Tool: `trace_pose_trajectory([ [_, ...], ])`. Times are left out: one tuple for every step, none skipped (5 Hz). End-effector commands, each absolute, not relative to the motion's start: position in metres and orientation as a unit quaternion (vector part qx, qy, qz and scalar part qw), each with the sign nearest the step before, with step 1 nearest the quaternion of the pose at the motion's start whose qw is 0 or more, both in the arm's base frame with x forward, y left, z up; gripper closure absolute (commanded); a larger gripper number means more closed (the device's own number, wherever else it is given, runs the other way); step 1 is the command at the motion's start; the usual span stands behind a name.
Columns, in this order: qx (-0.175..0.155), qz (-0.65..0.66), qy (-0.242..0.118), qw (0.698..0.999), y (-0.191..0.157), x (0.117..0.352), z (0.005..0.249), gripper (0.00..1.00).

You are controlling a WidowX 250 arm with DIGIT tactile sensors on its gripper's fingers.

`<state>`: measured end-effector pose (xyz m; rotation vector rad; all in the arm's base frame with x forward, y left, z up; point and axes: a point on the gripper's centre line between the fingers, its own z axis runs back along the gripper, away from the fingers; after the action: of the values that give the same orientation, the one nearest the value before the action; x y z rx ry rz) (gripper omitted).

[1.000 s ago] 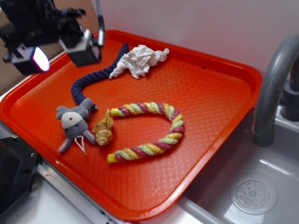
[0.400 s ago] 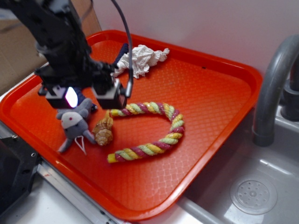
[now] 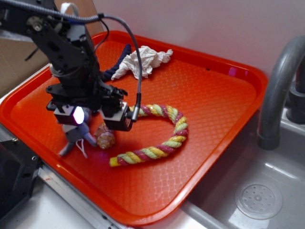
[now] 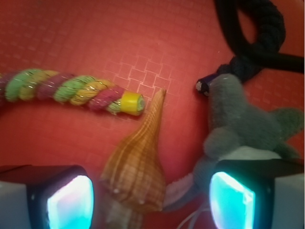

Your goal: Grab the shell.

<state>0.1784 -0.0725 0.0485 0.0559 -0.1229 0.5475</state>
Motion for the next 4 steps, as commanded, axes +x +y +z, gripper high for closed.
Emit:
trace_pose_trajectory([
  [0.022, 0.237, -0.057, 0.97, -0.076, 0.183, 0.03, 0.0],
  [0.006, 0.23, -0.051, 0.972, -0.074, 0.186, 0.027, 0.0],
  [0.002, 0.234, -0.047, 0.971, -0.071, 0.187, 0.022, 0.15],
  [0.0, 0.233, -0.043, 0.971, -0.068, 0.186, 0.019, 1.0],
])
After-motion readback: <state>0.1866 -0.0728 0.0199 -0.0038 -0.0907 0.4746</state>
